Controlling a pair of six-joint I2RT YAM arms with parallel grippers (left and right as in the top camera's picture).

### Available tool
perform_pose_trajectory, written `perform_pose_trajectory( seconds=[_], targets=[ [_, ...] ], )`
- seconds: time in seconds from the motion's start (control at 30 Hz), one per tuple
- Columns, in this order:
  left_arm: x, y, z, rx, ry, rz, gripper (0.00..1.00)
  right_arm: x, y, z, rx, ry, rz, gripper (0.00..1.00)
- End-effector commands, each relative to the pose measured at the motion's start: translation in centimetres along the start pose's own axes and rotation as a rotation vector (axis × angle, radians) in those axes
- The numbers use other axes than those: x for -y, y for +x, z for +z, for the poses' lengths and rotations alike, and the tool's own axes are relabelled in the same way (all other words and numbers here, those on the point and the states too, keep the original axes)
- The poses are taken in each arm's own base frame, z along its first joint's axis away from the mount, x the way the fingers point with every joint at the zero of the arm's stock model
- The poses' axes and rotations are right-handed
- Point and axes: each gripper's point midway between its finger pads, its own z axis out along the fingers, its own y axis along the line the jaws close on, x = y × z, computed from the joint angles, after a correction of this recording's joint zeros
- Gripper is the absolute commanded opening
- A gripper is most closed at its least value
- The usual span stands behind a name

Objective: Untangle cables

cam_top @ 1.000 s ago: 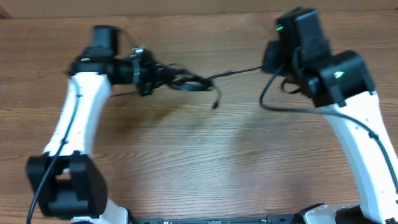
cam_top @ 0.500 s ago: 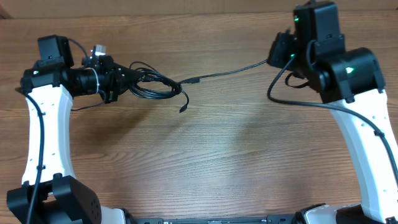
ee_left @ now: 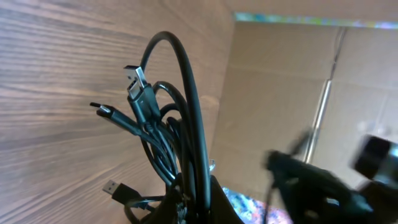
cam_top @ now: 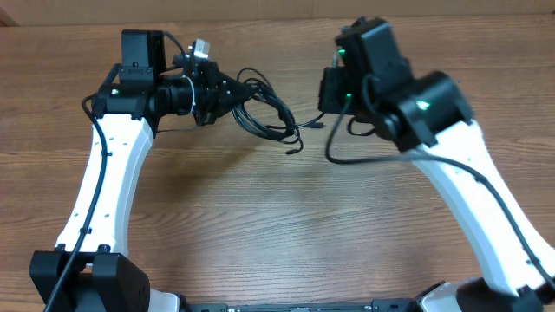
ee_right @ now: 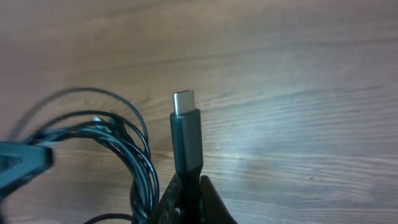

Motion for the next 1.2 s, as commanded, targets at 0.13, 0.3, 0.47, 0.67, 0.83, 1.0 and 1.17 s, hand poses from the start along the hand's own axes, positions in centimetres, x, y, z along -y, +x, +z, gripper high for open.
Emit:
perform_pose_trajectory(
  seconds=[0.13,0.3,0.47,0.67,0.83,1.0,1.17],
  targets=[
    [2.2,0.4,-0.5,-0.03,0.079,-0.021,0.04,-3.7,2.8,4.1,-0.094,-0.03,-0.043,0.04],
    [1.8,0.4,0.1,-0.01,0.046,0.007,0.04,-5.8,2.6,4.7,-0.063,-0.075,-0.063,0.04],
    [0.9,0.2,0.6,0.025,-0.014,0.003,0.04,-6.6,1.1,3.5,-0.013,-0.109,-0.057,0.04],
    [2.3,-0.1,0.6,0.021,0.041,-0.001,0.04,-8.3,1.7,3.2,-0.036,-0.17,-0.07,0.04],
    [3.5,-0.2,0.5,0.015,0.087,0.003,0.04,-8.8,2.4,3.9,-0.051,-0.164,-0.084,0.04],
    [3.6,-0.1,0.4,0.006,0.097,0.007,0.04,-8.5,2.1,4.0,-0.036,-0.147,-0.084,1.0],
    [3.6,-0.2,0.4,0.009,0.096,0.005,0.04,-6.4,-0.7,2.6,0.092,-0.012,-0.157,1.0]
  ],
)
